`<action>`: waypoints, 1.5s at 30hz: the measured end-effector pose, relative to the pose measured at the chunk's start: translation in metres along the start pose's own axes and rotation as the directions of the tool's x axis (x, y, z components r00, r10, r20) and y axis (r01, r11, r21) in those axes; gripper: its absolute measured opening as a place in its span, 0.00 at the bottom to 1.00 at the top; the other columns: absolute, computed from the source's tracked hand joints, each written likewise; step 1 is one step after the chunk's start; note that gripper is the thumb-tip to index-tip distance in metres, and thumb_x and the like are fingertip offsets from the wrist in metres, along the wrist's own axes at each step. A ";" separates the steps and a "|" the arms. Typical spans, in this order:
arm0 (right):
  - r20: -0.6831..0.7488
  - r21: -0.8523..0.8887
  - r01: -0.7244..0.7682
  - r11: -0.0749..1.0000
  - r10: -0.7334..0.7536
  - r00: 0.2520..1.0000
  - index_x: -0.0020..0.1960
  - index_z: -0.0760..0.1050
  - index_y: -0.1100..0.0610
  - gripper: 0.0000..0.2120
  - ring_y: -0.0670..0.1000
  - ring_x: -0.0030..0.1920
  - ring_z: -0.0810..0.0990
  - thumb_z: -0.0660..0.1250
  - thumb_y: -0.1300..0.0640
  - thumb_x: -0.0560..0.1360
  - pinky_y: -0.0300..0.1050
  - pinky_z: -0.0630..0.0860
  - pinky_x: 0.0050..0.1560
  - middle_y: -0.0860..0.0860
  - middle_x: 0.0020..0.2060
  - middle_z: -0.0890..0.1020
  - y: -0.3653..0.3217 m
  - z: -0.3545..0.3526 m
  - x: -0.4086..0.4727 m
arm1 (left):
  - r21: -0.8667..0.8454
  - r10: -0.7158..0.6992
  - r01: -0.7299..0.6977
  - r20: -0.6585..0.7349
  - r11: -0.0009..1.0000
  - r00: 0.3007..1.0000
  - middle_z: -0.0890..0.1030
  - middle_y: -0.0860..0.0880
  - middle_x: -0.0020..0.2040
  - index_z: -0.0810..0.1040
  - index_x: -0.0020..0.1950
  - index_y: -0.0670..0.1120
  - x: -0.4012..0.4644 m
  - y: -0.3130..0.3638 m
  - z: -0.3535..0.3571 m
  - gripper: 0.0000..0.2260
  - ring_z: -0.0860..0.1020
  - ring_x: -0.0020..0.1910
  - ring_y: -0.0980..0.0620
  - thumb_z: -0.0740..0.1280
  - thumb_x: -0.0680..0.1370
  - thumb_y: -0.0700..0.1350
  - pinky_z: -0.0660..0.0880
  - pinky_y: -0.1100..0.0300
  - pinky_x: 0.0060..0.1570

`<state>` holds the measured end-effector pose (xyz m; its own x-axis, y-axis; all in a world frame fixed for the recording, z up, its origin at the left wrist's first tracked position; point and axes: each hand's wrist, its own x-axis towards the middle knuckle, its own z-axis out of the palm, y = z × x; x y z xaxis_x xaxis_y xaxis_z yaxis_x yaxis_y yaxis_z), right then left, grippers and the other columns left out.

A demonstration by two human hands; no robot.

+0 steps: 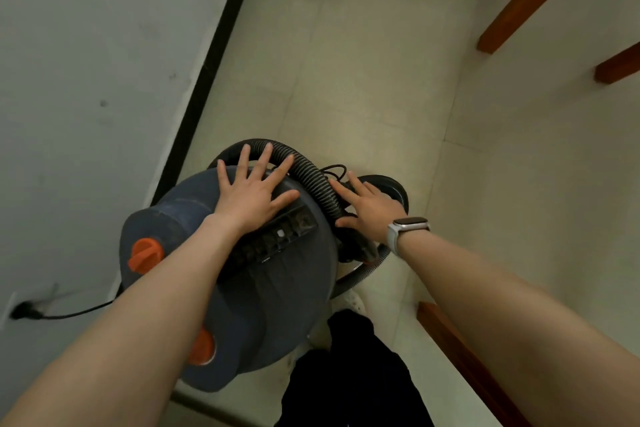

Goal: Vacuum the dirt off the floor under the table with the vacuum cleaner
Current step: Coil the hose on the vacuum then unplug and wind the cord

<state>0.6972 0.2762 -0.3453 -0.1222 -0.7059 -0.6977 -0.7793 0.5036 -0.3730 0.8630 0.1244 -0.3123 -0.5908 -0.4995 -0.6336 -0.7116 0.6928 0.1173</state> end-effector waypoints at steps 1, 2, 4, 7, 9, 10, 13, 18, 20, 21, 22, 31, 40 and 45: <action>-0.015 0.034 0.013 0.999 -0.013 1.000 0.76 0.40 0.40 0.35 0.55 0.77 0.47 0.59 0.42 0.78 0.55 0.57 0.73 0.48 0.77 0.42 -0.009 -0.002 0.001 | -0.062 -0.029 0.030 0.002 0.998 1.000 0.37 0.51 0.78 0.40 0.76 0.63 -0.004 -0.006 -0.005 0.28 0.34 0.75 0.46 0.48 0.79 0.64 0.36 0.37 0.71; -0.039 0.095 0.032 0.995 -0.028 0.999 0.77 0.42 0.42 0.35 0.55 0.77 0.49 0.60 0.44 0.79 0.53 0.58 0.74 0.50 0.77 0.43 -0.019 -0.005 0.001 | -0.140 -0.072 0.069 -0.018 0.988 0.997 0.38 0.51 0.78 0.42 0.76 0.62 -0.011 -0.012 -0.011 0.27 0.36 0.76 0.46 0.49 0.80 0.63 0.37 0.37 0.71; -0.117 0.225 0.081 0.971 -0.055 0.992 0.78 0.45 0.47 0.33 0.55 0.76 0.54 0.59 0.47 0.80 0.51 0.58 0.73 0.52 0.77 0.49 -0.044 -0.012 -0.004 | -0.278 -0.182 0.143 -0.120 0.950 0.976 0.43 0.51 0.79 0.45 0.77 0.60 -0.033 -0.025 -0.020 0.26 0.40 0.77 0.47 0.50 0.81 0.61 0.39 0.38 0.71; -0.311 0.297 0.191 0.936 -0.094 0.946 0.77 0.55 0.52 0.26 0.54 0.74 0.61 0.57 0.50 0.81 0.51 0.62 0.72 0.52 0.75 0.62 -0.098 -0.029 -0.020 | -0.384 -0.305 0.179 -0.298 0.906 0.904 0.47 0.49 0.79 0.50 0.78 0.56 -0.081 -0.048 -0.027 0.25 0.43 0.77 0.48 0.52 0.82 0.56 0.42 0.39 0.73; -0.380 0.268 0.291 0.918 -0.177 0.908 0.75 0.60 0.54 0.23 0.51 0.72 0.64 0.58 0.54 0.81 0.43 0.61 0.71 0.51 0.72 0.67 -0.149 -0.036 -0.032 | -0.448 -0.389 0.208 -0.362 0.870 0.847 0.50 0.49 0.79 0.53 0.78 0.54 -0.118 -0.069 -0.024 0.24 0.46 0.77 0.48 0.54 0.82 0.54 0.44 0.40 0.73; -0.388 0.228 0.347 0.910 -0.242 0.889 0.74 0.61 0.55 0.22 0.50 0.72 0.64 0.57 0.56 0.81 0.40 0.60 0.70 0.51 0.71 0.68 -0.176 -0.036 -0.037 | -0.482 -0.439 0.231 -0.379 0.845 0.814 0.52 0.48 0.78 0.55 0.77 0.53 -0.136 -0.082 -0.019 0.24 0.47 0.77 0.48 0.54 0.82 0.53 0.45 0.41 0.73; -0.344 0.129 0.469 0.874 -0.404 0.847 0.74 0.61 0.55 0.22 0.50 0.70 0.66 0.57 0.56 0.81 0.42 0.63 0.68 0.51 0.70 0.69 -0.257 -0.019 -0.042 | -0.563 -0.583 0.320 -0.379 0.762 0.719 0.55 0.47 0.78 0.58 0.77 0.51 -0.185 -0.133 0.003 0.23 0.50 0.77 0.47 0.57 0.81 0.51 0.47 0.43 0.72; -0.275 0.131 0.568 0.813 -0.520 0.808 0.72 0.65 0.58 0.19 0.51 0.63 0.73 0.57 0.59 0.81 0.43 0.70 0.61 0.53 0.65 0.73 -0.377 0.044 -0.026 | -0.599 -0.773 0.535 -0.249 0.596 0.583 0.50 0.46 0.79 0.53 0.78 0.51 -0.258 -0.234 0.079 0.25 0.45 0.77 0.45 0.56 0.82 0.51 0.45 0.40 0.73; -0.215 0.156 0.562 0.813 -0.527 0.822 0.71 0.65 0.57 0.19 0.50 0.62 0.74 0.56 0.58 0.81 0.43 0.71 0.61 0.52 0.64 0.73 -0.420 0.082 -0.005 | -0.588 -0.837 0.621 -0.197 0.518 0.510 0.44 0.44 0.79 0.48 0.78 0.52 -0.278 -0.274 0.117 0.29 0.42 0.77 0.41 0.57 0.81 0.52 0.46 0.38 0.72; -0.162 0.166 0.539 0.825 -0.517 0.841 0.72 0.65 0.56 0.19 0.50 0.61 0.74 0.56 0.58 0.81 0.43 0.71 0.60 0.52 0.65 0.73 -0.440 0.104 0.008 | -0.579 -0.860 0.651 -0.199 0.491 0.471 0.43 0.43 0.78 0.45 0.78 0.52 -0.285 -0.293 0.136 0.32 0.42 0.76 0.39 0.60 0.80 0.52 0.46 0.36 0.72; -0.109 0.176 0.513 0.840 -0.501 0.859 0.72 0.64 0.56 0.19 0.51 0.61 0.74 0.55 0.57 0.81 0.43 0.71 0.60 0.52 0.65 0.73 -0.458 0.126 0.023 | -0.559 -0.868 0.671 -0.228 0.487 0.441 0.44 0.41 0.78 0.44 0.78 0.51 -0.290 -0.311 0.155 0.36 0.43 0.76 0.36 0.64 0.78 0.52 0.47 0.34 0.71; 0.213 0.199 0.307 0.931 -0.346 0.914 0.75 0.58 0.60 0.24 0.57 0.67 0.70 0.54 0.52 0.82 0.44 0.67 0.62 0.58 0.67 0.73 -0.552 0.306 0.178 | -0.361 -0.754 0.766 -0.613 0.532 0.235 0.33 0.45 0.77 0.44 0.78 0.51 -0.260 -0.454 0.290 0.45 0.38 0.75 0.39 0.71 0.72 0.49 0.47 0.32 0.67; 0.192 0.476 0.079 0.876 -0.192 0.962 0.50 0.72 0.60 0.10 0.49 0.30 0.71 0.57 0.54 0.81 0.45 0.74 0.38 0.51 0.31 0.70 -0.569 0.365 0.237 | -0.293 -0.623 0.812 -0.775 0.504 0.107 0.23 0.50 0.72 0.32 0.75 0.53 -0.236 -0.494 0.322 0.43 0.25 0.71 0.46 0.63 0.76 0.59 0.29 0.38 0.67; 0.233 0.463 -0.019 0.886 -0.101 0.967 0.54 0.73 0.60 0.07 0.43 0.28 0.72 0.57 0.59 0.81 0.33 0.70 0.31 0.50 0.30 0.72 -0.488 0.375 0.171 | -0.329 -0.660 0.775 -0.737 0.539 0.147 0.24 0.50 0.72 0.34 0.76 0.53 -0.243 -0.479 0.314 0.43 0.27 0.72 0.46 0.64 0.76 0.58 0.39 0.34 0.68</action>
<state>1.2870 0.0964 -0.5115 0.1033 -0.6176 -0.7797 -0.4037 0.6904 -0.6003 1.4670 0.0771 -0.4550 0.1029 -0.9137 0.3931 -0.9667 -0.1849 -0.1767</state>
